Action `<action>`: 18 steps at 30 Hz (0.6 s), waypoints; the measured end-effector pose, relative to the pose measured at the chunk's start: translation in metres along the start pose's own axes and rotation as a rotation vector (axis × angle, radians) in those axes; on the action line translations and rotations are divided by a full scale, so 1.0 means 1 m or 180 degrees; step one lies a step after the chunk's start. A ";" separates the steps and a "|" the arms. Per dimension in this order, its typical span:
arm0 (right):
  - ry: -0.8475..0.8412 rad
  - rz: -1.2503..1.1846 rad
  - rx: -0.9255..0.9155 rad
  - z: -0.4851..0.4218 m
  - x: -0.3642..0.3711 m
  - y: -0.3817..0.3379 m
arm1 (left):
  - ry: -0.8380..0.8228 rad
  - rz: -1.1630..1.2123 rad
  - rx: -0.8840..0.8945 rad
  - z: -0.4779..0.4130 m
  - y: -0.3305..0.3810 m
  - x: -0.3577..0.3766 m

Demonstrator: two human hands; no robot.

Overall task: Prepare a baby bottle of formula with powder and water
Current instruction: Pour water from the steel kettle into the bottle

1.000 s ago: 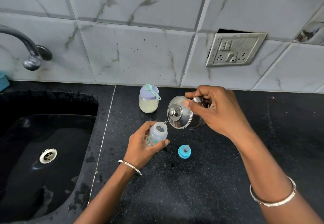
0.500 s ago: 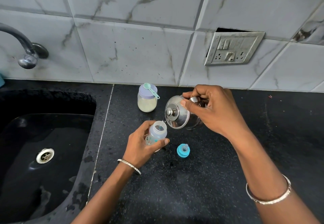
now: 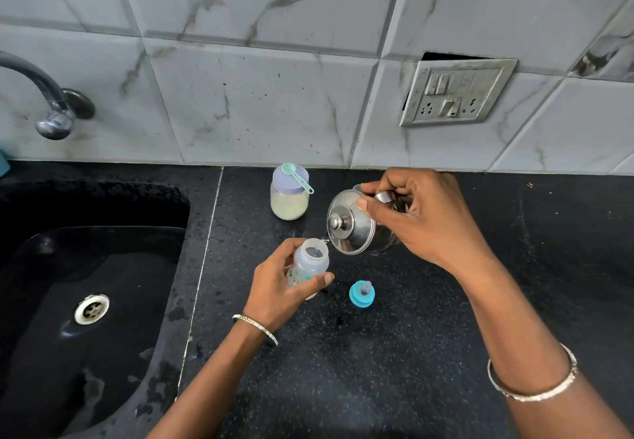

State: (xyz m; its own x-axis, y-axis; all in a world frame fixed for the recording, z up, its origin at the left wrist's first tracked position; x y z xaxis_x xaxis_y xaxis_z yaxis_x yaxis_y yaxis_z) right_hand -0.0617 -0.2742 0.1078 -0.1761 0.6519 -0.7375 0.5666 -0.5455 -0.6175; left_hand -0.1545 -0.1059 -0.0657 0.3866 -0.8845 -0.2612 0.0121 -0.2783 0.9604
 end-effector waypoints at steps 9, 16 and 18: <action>-0.0046 -0.0004 -0.0064 0.002 0.002 0.000 | -0.0016 -0.0005 0.0028 0.001 0.002 0.000; 0.0026 0.0000 -0.0047 0.002 0.001 -0.002 | -0.0044 -0.0034 0.0017 0.000 -0.001 0.000; 0.0023 -0.0009 -0.0035 0.002 0.000 -0.002 | -0.0042 -0.0032 0.0015 0.000 -0.001 0.000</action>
State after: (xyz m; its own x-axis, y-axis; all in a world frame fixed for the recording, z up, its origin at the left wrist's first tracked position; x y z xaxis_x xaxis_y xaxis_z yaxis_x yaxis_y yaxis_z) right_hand -0.0644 -0.2736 0.1084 -0.1719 0.6572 -0.7338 0.5750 -0.5379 -0.6165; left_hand -0.1541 -0.1056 -0.0663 0.3744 -0.8864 -0.2721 0.0116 -0.2889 0.9573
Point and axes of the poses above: each hand's wrist, its own z-axis away from the middle knuckle, its own x-axis out of the palm, y = z × x, the point moved 3 cm from there along -z, towards the middle knuckle, and after that the axes turned 1 degree about y, right-handed, at the moved point
